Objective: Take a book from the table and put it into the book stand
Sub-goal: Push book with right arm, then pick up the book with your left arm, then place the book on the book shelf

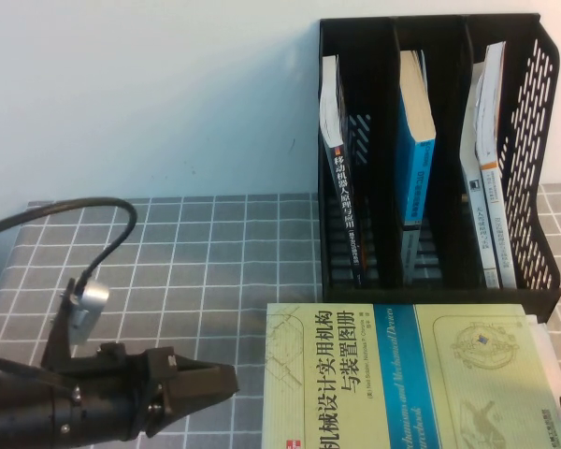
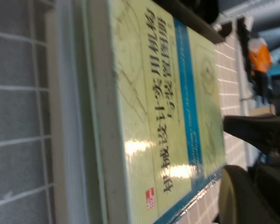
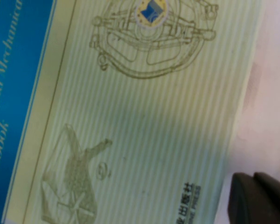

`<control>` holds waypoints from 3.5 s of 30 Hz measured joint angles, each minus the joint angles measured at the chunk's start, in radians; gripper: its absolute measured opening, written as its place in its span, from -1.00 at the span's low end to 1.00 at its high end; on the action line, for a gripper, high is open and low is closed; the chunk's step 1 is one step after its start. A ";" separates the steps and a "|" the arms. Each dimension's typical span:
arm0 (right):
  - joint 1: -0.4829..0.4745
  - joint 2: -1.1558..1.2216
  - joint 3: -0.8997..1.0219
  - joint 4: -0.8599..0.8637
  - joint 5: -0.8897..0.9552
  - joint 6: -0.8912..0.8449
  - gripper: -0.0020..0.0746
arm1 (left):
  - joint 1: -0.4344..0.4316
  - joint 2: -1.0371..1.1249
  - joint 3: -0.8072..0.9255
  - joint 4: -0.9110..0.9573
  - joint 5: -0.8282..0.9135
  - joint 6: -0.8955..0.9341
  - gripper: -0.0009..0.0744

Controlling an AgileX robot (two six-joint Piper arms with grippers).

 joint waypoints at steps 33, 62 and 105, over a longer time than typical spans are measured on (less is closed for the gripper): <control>0.168 0.185 -0.008 0.468 -0.084 -0.396 -0.95 | 0.109 0.705 -0.113 -0.123 0.299 0.222 0.48; 0.202 0.211 -0.474 0.703 0.033 -0.538 -0.95 | 0.079 0.268 -0.132 -0.045 0.209 0.033 -0.46; 0.447 -0.040 -0.482 0.938 -0.773 -1.005 -0.95 | -0.450 0.006 -0.883 0.368 -0.555 -0.383 -0.44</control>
